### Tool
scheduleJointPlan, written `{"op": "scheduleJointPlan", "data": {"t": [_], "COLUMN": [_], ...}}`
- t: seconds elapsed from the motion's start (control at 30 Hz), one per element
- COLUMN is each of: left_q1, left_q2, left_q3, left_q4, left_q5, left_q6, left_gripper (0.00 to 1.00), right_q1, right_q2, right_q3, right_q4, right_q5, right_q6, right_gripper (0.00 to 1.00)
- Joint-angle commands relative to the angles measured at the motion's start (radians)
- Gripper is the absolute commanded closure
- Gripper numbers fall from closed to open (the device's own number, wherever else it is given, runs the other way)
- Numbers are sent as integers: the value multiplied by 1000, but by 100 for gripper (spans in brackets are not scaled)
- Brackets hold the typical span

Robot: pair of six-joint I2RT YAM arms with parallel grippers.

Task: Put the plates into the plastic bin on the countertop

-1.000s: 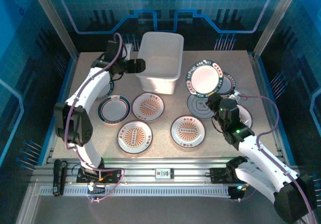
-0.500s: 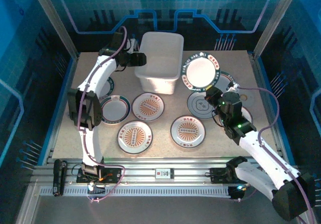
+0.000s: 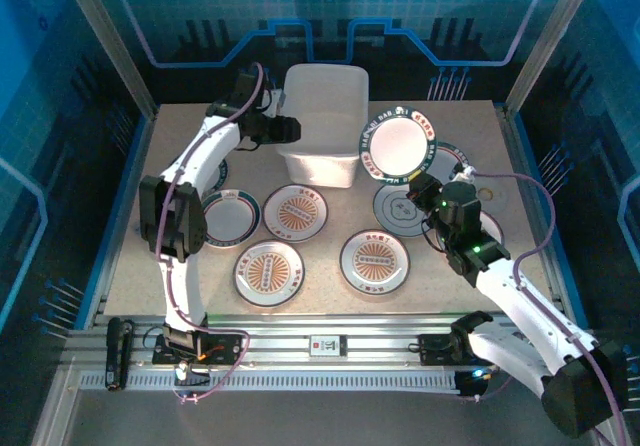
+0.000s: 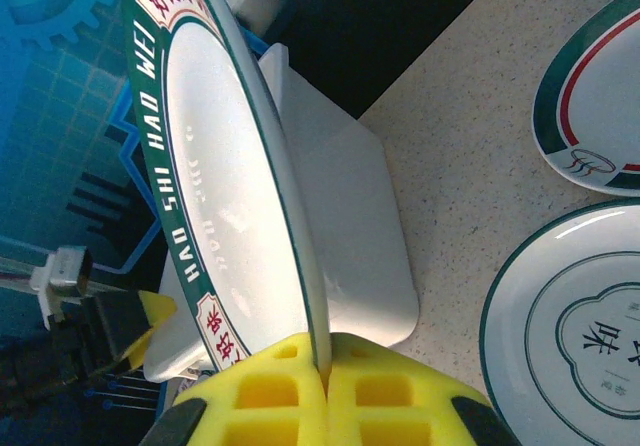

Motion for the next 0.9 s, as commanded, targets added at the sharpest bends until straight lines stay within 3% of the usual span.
{"op": "scheduleJointPlan", "data": {"t": [0.0, 0.37, 0.87], "left_q1": [-16, -77, -145], "left_q2": [-70, -115, -199], "left_q3": [-46, -132, -265], "left_q4": [46, 83, 170], "left_q5": [58, 76, 52], "left_q6": [-62, -149, -276], "left_gripper": [41, 53, 55], "right_q1": [-12, -19, -14], "right_q2": [-47, -58, 186], "right_q3": [18, 72, 333], "right_q4": [24, 8, -47], "right_q5": [27, 24, -86], "right_q6": [3, -2, 91], "right_gripper": [100, 100, 100]}}
